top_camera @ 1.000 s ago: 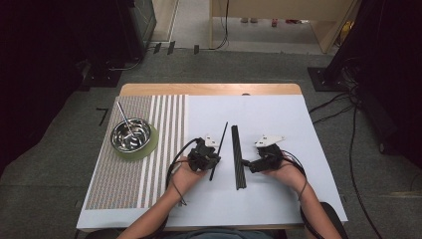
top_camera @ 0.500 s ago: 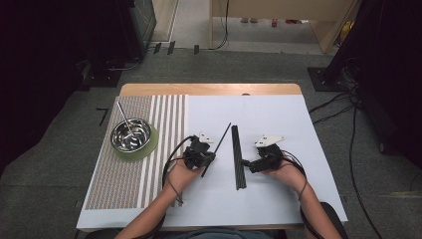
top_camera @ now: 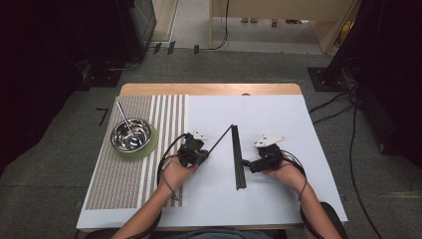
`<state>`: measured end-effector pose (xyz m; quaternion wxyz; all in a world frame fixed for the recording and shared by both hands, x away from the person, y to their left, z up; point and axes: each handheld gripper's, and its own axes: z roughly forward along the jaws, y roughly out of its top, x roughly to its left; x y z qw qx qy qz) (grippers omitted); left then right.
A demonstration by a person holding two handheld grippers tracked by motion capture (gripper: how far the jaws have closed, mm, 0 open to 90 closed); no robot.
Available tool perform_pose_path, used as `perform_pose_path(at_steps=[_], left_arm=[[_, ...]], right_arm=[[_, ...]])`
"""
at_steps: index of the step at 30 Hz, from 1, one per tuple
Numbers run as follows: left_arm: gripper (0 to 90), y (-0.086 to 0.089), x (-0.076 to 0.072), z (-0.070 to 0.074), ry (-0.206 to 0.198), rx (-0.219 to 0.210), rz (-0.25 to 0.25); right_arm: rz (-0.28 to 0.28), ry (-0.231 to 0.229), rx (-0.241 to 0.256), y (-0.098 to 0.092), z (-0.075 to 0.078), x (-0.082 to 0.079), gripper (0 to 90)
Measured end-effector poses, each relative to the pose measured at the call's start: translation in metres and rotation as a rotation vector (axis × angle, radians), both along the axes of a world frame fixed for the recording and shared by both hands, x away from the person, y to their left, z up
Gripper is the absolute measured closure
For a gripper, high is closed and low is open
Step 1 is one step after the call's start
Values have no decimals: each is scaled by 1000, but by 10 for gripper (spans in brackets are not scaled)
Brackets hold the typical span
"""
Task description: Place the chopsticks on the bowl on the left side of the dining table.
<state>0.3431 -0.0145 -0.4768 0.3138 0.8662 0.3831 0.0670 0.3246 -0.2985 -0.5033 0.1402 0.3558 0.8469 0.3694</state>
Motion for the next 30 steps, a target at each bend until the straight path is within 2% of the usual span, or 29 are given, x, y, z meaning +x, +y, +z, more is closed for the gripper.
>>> perform_pose_path(at_steps=[22, 26, 30], left_arm=[[866, 15, 3, 4, 4, 42, -20], [865, 19, 3, 4, 10, 37, -10], [851, 20, 2, 3, -4, 22, -3]], right_arm=[[0, 0, 0, 0, 0, 0, 109], [0, 0, 0, 0, 0, 0, 109], [0, 0, 0, 0, 0, 0, 109]])
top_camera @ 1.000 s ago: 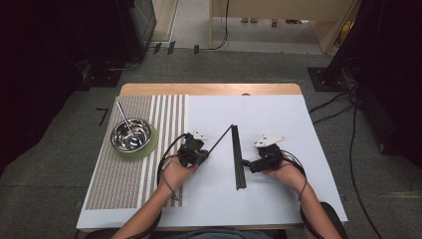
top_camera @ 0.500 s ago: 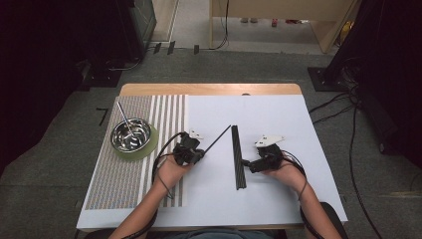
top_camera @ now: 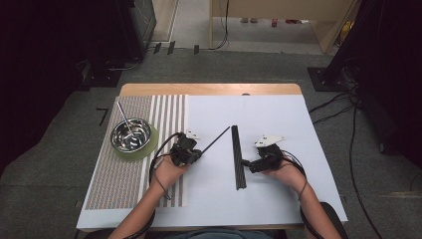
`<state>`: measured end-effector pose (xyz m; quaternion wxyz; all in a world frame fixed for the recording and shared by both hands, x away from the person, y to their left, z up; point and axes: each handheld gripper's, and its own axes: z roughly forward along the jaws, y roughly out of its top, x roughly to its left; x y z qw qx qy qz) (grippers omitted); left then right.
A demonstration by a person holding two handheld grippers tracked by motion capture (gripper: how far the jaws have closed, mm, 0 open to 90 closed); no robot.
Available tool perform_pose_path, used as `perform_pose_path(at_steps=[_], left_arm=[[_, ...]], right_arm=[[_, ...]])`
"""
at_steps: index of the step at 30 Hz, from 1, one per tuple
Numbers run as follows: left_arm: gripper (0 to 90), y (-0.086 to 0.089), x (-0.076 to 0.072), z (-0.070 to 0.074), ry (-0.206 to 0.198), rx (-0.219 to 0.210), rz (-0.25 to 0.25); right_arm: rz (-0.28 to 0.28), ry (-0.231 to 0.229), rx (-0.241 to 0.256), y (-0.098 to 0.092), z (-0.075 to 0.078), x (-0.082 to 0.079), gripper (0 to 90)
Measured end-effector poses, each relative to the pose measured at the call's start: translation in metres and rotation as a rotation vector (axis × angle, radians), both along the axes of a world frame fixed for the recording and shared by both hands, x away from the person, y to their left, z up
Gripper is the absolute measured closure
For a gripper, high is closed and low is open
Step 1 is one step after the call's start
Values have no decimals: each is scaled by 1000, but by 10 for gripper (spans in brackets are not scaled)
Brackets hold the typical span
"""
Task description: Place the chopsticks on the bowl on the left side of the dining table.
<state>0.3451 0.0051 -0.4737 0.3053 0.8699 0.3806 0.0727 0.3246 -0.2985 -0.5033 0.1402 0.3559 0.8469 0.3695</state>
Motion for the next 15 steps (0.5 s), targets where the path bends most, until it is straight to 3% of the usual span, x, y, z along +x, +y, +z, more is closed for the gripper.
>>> perform_pose_path(at_steps=[9, 15], left_arm=[[809, -10, 5, 0, -67, -41, 22], [825, -16, 8, -6, -68, -27, 20]], right_arm=[[0, 0, 0, 0, 0, 0, 109], [0, 0, 0, 0, 0, 0, 109]])
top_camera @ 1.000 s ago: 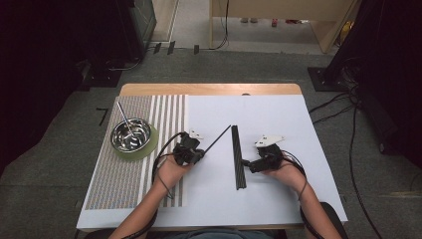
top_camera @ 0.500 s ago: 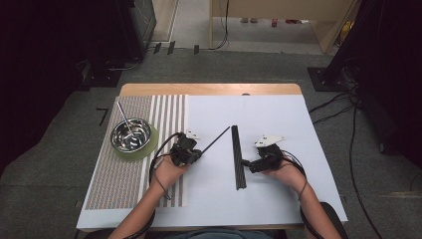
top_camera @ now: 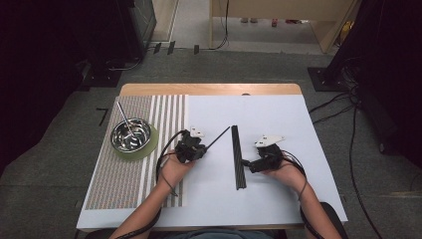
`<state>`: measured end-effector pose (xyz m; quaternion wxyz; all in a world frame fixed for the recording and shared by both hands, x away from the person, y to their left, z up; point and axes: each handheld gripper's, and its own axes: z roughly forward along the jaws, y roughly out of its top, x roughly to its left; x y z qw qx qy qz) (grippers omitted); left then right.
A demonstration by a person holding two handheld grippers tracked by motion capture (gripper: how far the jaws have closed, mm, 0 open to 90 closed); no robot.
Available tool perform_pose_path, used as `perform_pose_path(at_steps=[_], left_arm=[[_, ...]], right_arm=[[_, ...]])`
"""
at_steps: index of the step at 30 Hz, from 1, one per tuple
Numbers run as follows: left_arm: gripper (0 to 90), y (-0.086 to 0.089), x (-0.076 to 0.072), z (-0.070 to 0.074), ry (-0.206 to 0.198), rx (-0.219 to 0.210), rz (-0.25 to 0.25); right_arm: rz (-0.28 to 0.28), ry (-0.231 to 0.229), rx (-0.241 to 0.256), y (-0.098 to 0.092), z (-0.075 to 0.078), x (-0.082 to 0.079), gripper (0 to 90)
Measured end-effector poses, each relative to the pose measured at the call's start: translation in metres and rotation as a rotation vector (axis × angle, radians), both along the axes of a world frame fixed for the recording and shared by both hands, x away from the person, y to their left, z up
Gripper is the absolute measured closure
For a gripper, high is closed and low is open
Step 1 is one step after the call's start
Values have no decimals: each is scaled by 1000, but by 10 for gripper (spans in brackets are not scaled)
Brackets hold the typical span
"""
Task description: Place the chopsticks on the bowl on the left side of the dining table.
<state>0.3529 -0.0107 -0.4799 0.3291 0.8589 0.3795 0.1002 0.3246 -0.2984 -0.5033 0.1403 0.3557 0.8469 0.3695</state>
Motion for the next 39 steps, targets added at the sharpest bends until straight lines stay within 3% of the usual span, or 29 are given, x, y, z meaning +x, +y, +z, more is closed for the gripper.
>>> perform_pose_path(at_steps=[12, 28, 39], left_arm=[[865, -3, -2, -3, -32, 24, -3], [875, 6, 4, 2, 33, -43, 13], [875, 12, 5, 9, 31, -58, 10]], right_arm=[[0, 0, 0, 0, 0, 0, 109], [0, 0, 0, 0, 0, 0, 109], [1, -1, 0, 0, 0, 0, 109]])
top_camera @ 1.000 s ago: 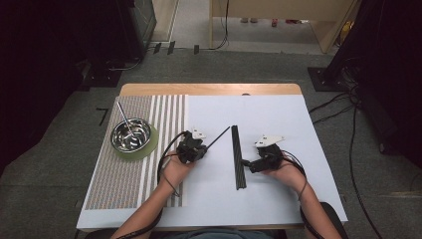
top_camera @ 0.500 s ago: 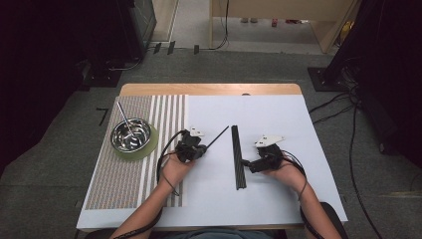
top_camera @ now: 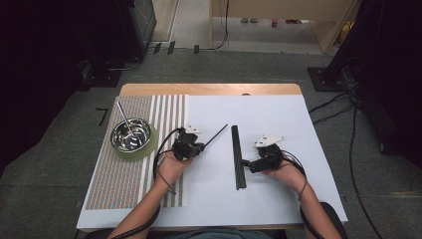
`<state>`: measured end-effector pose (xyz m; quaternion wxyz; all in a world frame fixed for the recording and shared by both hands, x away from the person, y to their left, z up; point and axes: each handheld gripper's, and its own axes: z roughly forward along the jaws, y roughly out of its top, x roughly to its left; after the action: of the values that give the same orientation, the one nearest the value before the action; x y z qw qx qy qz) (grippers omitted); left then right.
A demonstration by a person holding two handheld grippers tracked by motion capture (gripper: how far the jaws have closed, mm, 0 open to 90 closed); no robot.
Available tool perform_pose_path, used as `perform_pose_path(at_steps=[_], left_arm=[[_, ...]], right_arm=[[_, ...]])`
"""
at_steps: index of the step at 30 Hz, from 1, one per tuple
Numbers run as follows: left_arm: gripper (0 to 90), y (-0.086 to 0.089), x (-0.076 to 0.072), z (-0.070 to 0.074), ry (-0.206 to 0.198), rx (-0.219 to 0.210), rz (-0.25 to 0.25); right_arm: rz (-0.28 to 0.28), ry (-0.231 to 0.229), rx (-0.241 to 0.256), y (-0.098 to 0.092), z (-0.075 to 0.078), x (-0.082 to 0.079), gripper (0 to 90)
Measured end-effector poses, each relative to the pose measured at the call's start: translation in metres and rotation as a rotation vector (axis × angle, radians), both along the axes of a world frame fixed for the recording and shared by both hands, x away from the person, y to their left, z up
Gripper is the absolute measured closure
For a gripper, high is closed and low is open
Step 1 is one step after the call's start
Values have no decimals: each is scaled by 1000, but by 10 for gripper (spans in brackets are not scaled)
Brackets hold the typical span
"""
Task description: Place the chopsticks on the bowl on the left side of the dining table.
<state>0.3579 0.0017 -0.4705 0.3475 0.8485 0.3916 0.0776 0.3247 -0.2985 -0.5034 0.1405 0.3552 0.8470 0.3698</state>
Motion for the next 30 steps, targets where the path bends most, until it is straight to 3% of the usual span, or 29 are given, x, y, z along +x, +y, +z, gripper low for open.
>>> perform_pose_path(at_steps=[6, 9, 15, 30], left_arm=[[875, 4, 1, 5, -1, 0, -5], [876, 7, 2, 6, 18, -11, -7], [875, 11, 2, 10, 3, 1, -1], [875, 21, 2, 18, 8, 0, -7]], right_arm=[[0, 0, 0, 0, 0, 0, 109], [1, 0, 0, 0, 0, 0, 109], [2, -1, 0, 0, 0, 0, 109], [1, 0, 0, 0, 0, 0, 109]])
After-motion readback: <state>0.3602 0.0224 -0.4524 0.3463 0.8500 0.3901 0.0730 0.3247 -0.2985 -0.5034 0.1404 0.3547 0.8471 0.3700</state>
